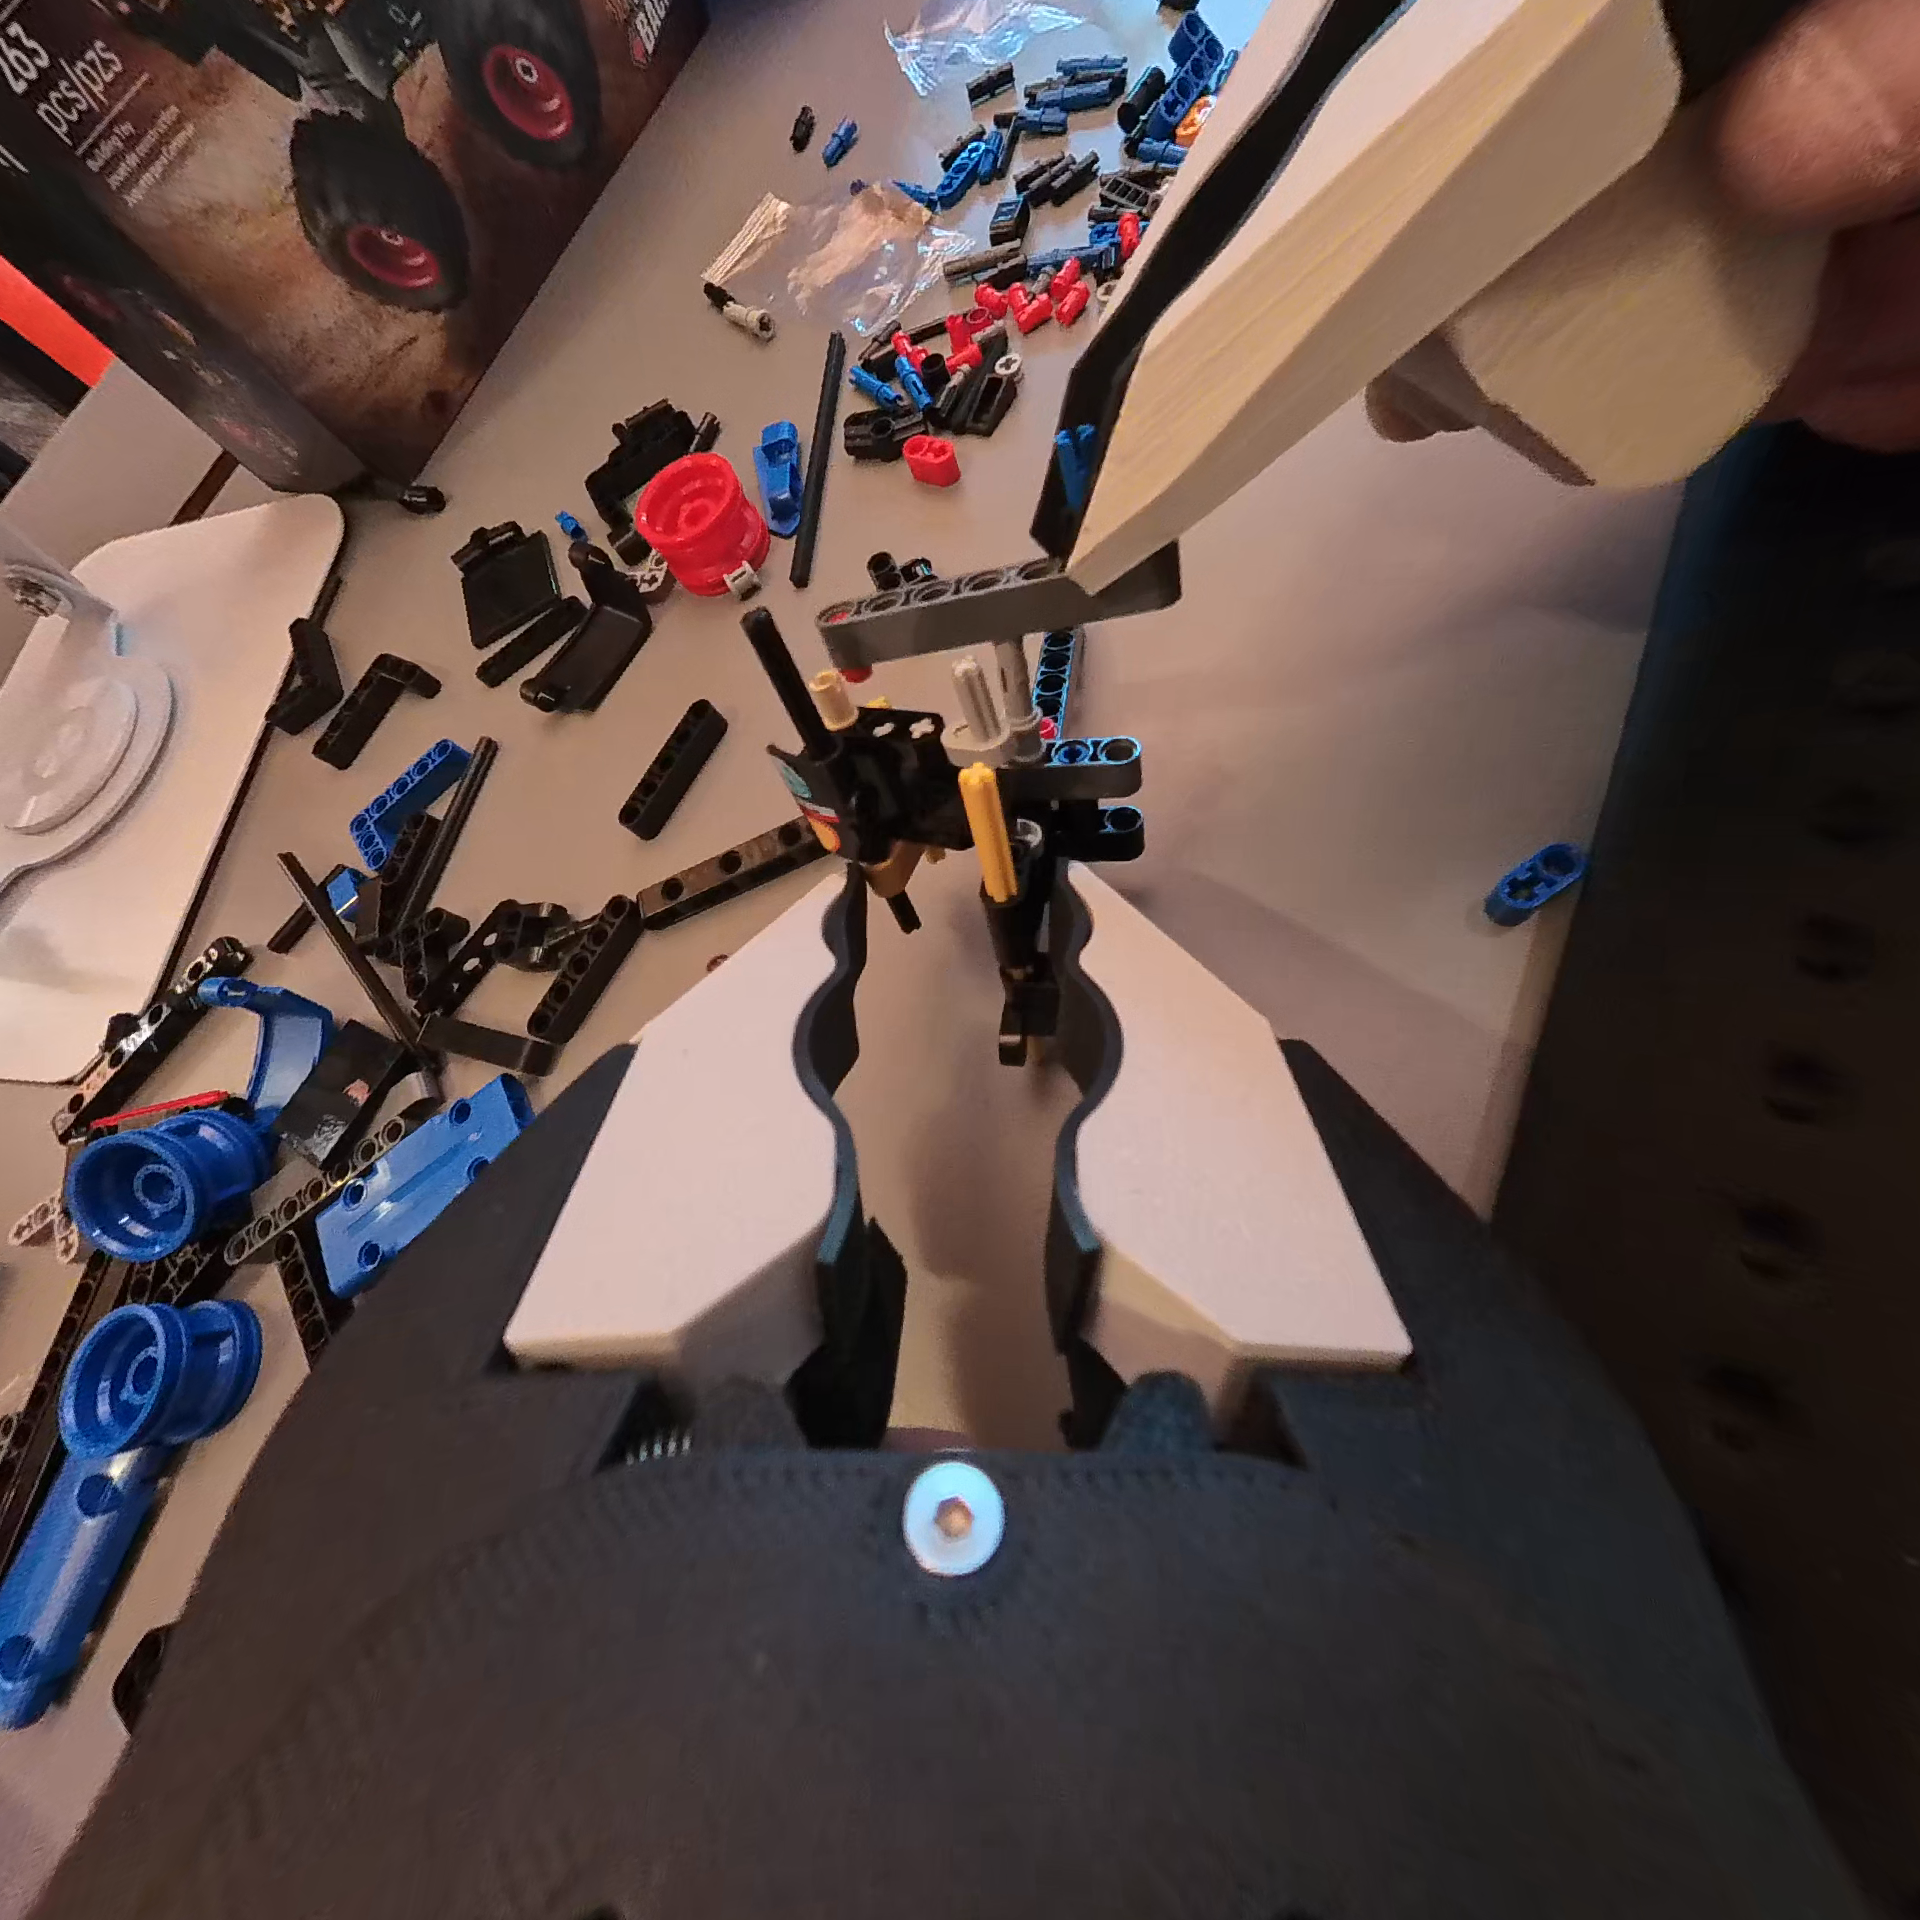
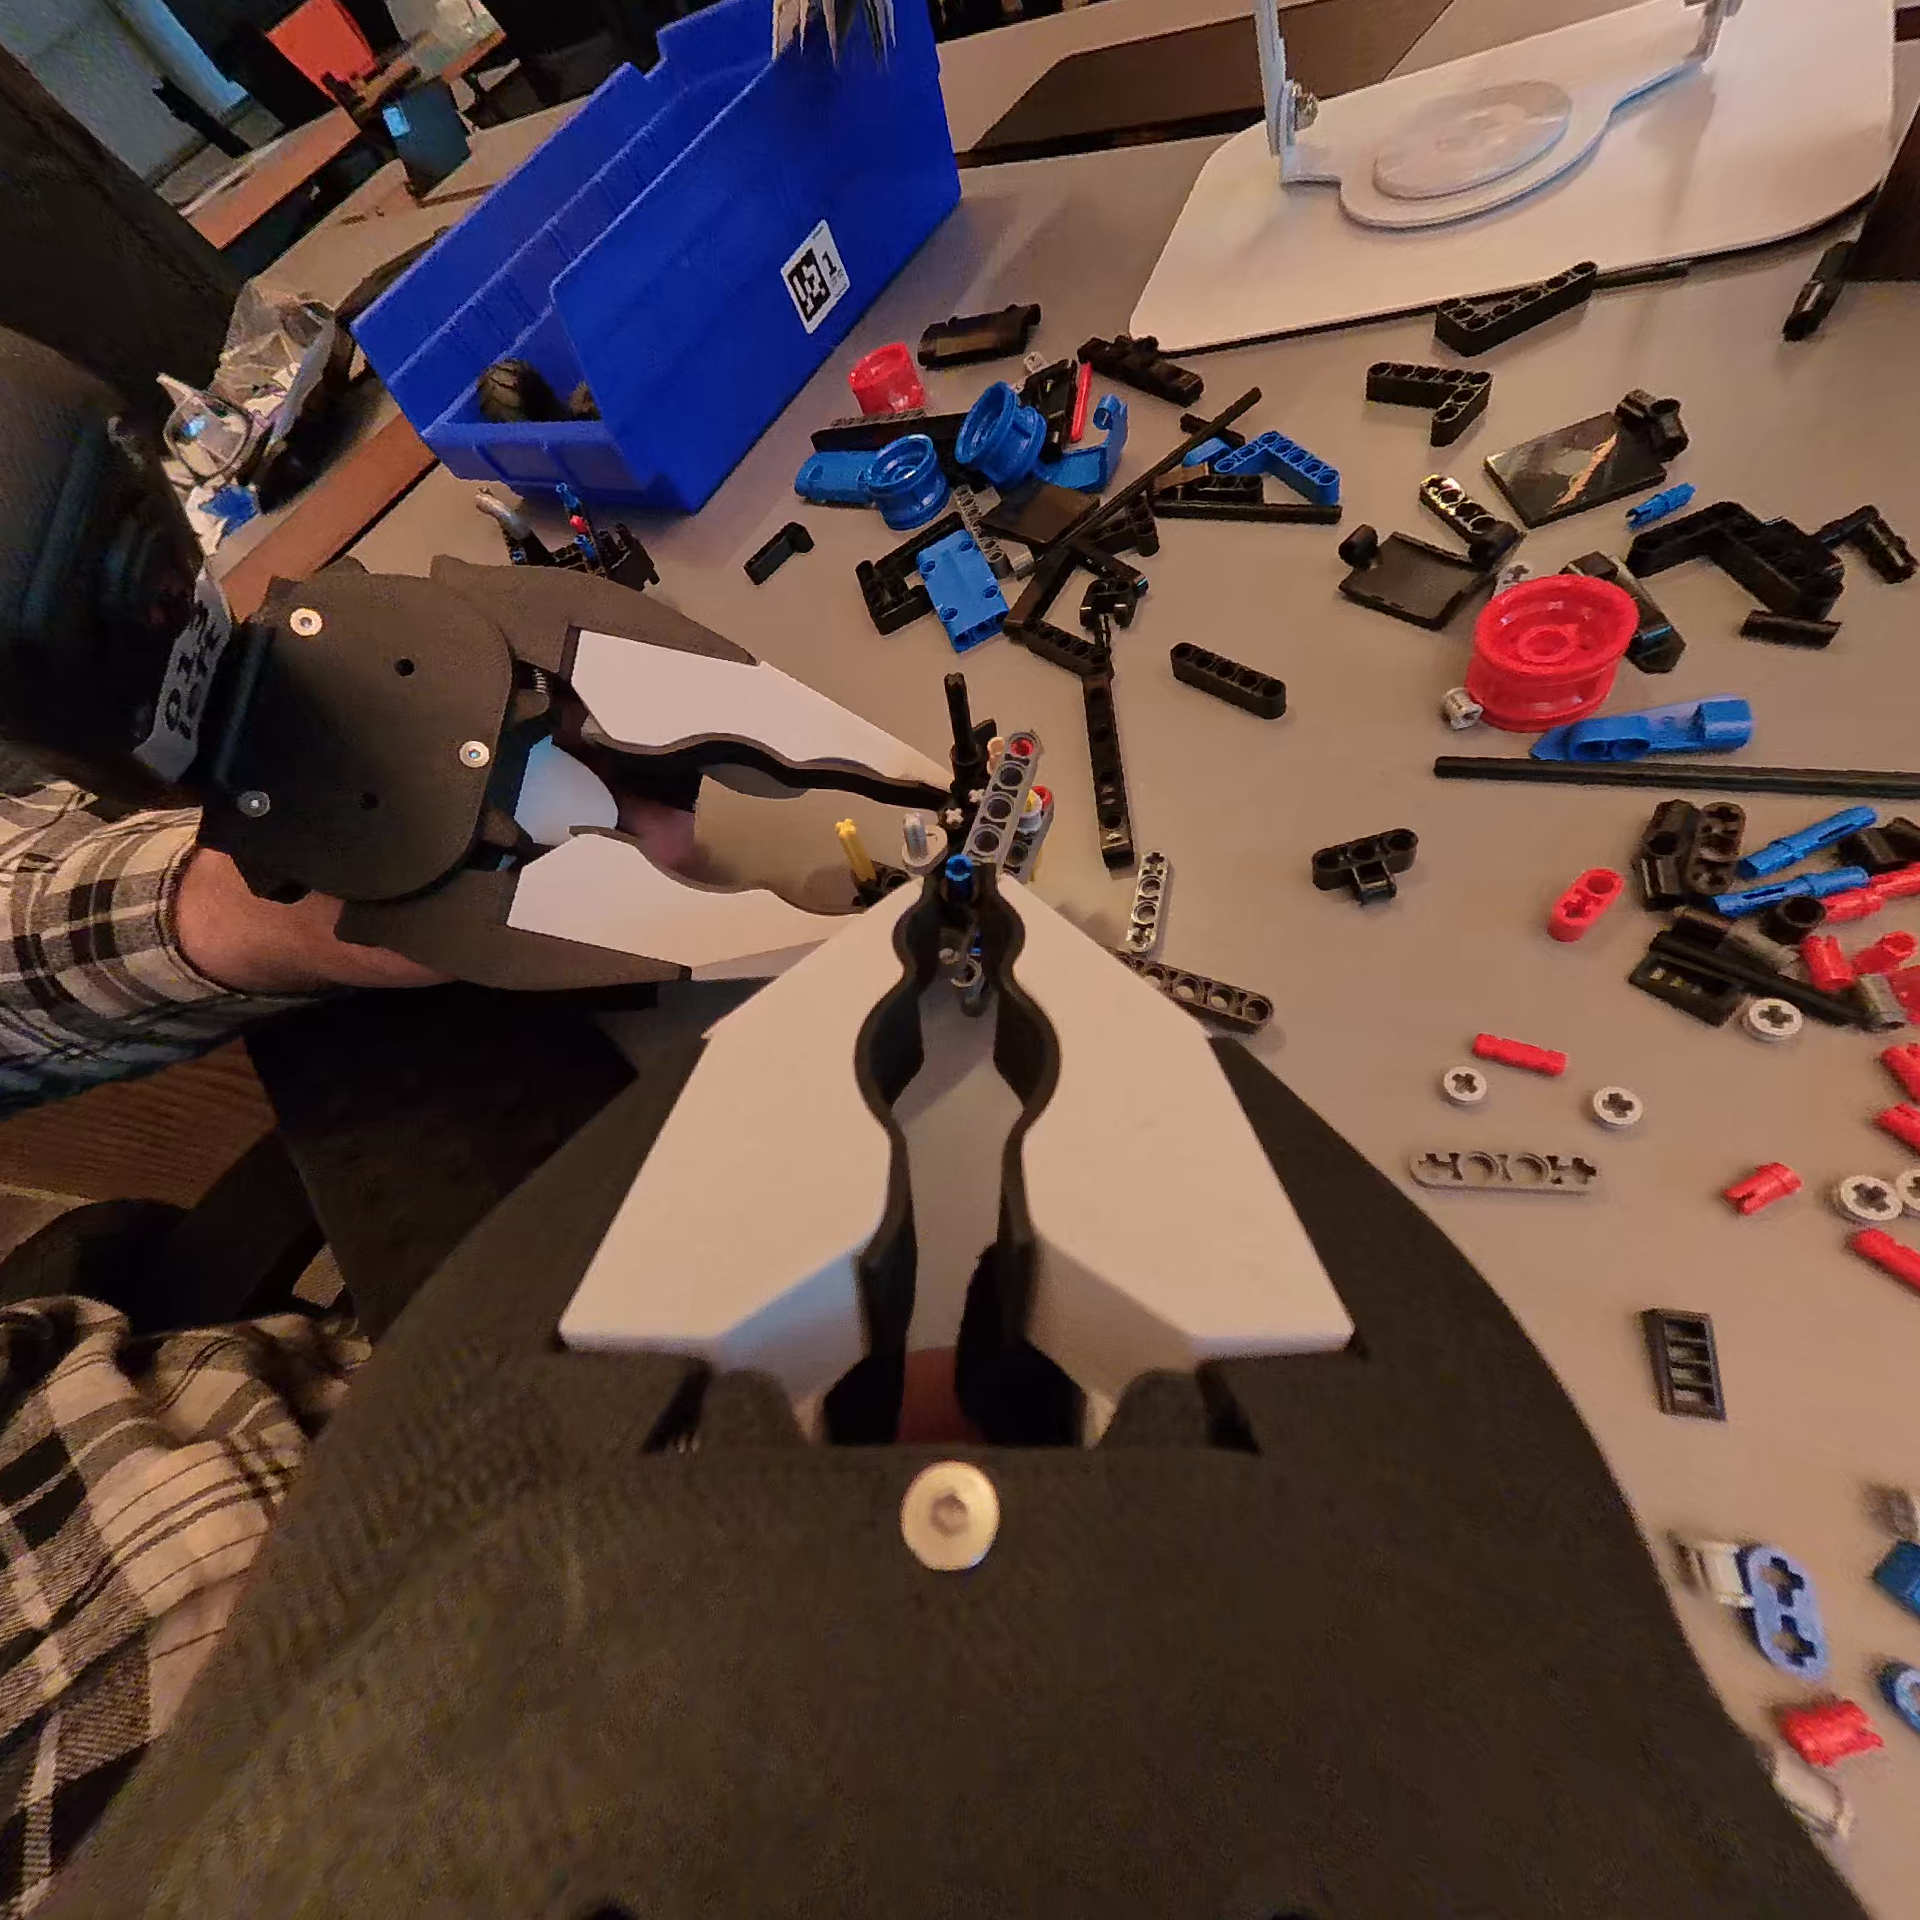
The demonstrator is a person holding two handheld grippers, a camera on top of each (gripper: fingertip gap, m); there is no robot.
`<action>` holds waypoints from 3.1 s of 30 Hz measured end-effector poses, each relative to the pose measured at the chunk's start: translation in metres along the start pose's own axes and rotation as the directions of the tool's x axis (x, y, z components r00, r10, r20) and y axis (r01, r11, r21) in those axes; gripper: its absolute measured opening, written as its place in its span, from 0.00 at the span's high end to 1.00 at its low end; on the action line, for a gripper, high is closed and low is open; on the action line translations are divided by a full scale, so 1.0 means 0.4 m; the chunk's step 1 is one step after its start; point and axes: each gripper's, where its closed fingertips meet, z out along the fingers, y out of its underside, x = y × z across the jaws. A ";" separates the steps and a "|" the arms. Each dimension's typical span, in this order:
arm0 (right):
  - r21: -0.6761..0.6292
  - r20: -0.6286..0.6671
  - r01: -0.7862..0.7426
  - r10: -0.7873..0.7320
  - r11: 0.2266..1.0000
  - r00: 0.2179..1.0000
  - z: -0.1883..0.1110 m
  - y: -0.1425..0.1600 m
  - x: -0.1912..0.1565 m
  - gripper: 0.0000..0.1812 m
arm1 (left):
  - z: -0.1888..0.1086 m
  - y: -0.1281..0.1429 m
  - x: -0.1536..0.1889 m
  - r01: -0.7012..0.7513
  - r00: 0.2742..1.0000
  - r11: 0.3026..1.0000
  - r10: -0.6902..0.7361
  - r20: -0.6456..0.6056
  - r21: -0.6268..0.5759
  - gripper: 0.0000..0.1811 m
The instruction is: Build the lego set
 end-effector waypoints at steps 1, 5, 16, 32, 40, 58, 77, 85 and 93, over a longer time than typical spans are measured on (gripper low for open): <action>-0.001 0.001 -0.002 0.002 1.000 1.000 0.001 -0.001 0.000 0.98 | 0.000 0.000 -0.001 -0.002 1.000 1.000 0.002 0.003 -0.001 0.82; -0.003 -0.003 0.003 -0.003 1.000 1.000 0.004 -0.001 -0.004 0.98 | -0.001 0.000 -0.001 -0.010 1.000 1.000 0.010 0.009 -0.004 0.82; 0.007 -0.015 0.012 -0.011 1.000 1.000 0.014 -0.008 0.003 0.98 | 0.001 0.000 -0.001 -0.006 1.000 1.000 0.007 0.006 -0.002 0.82; -0.001 -0.012 0.021 -0.021 1.000 1.000 0.016 0.003 0.001 0.98 | 0.001 0.000 -0.002 -0.010 1.000 1.000 0.010 0.011 -0.003 0.82; -0.054 -0.081 0.159 -0.163 0.986 0.983 0.017 0.008 0.001 0.98 | 0.002 -0.001 -0.001 -0.042 0.999 0.999 0.042 0.030 -0.008 0.82; -0.283 0.082 0.143 -0.124 0.948 0.989 0.019 0.017 0.008 0.98 | 0.004 -0.002 -0.001 -0.105 0.992 0.994 0.106 0.061 -0.020 0.82; -0.255 0.106 0.133 -0.109 0.958 0.988 0.016 0.008 0.005 0.97 | 0.002 -0.003 -0.001 -0.187 0.976 0.982 0.190 0.101 -0.036 0.82; -0.209 0.137 0.033 -0.004 0.977 0.991 0.011 0.006 0.009 0.97 | 0.002 -0.006 0.002 -0.203 0.973 0.979 0.206 0.108 -0.033 0.83; -0.180 0.141 -0.021 0.047 0.983 0.989 0.014 0.000 0.014 0.97 | 0.004 -0.007 0.001 -0.199 0.973 0.979 0.202 0.109 -0.034 0.83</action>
